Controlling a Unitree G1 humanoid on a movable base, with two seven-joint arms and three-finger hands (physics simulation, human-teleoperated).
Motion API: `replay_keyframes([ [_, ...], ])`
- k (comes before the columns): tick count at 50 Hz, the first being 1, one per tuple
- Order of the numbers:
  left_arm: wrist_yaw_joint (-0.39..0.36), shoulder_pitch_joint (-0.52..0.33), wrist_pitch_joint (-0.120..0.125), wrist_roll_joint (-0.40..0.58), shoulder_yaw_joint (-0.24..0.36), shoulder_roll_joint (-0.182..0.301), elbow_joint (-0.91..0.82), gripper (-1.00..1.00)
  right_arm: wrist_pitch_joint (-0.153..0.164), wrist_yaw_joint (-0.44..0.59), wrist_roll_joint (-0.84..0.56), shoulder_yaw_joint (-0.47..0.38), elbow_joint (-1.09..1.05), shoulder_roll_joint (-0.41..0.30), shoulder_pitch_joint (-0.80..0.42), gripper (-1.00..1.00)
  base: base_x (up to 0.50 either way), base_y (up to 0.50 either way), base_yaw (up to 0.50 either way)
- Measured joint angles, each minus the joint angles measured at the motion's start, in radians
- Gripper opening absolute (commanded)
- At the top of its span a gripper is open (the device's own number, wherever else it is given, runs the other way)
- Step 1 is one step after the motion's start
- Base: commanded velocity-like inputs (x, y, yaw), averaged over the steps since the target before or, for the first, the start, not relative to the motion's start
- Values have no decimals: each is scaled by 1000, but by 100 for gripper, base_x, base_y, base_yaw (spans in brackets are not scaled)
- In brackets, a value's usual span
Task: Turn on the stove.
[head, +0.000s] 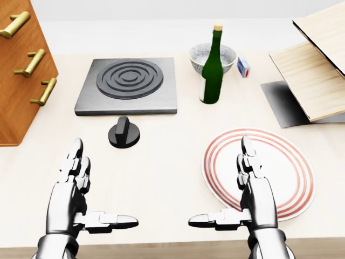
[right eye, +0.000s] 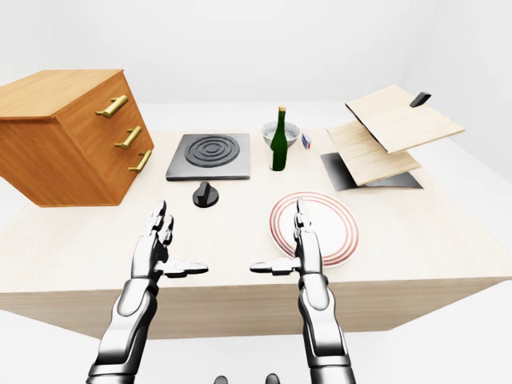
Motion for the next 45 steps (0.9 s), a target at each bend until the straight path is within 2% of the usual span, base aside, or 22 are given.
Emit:
replay_keyframes([
  [4, -8, 1, 2, -6, 9, 4, -3, 100, 0, 4, -8, -3, 1, -3, 2, 100, 0, 0, 0],
  [12, -17, 1, 6, -13, 21, 10, -9, 100, 29, 3, -12, -10, -12, -5, 1, 100, 0, 0, 0],
  [22, -23, 0, 9, -19, 28, 13, -9, 100, 46, 8, -6, -15, -21, -7, 1, 100, 26, 0, 0],
  [45, -25, -15, 13, -34, 47, 21, 3, 100, 48, 21, 0, -17, -23, -10, 1, 100, 34, 0, 0],
])
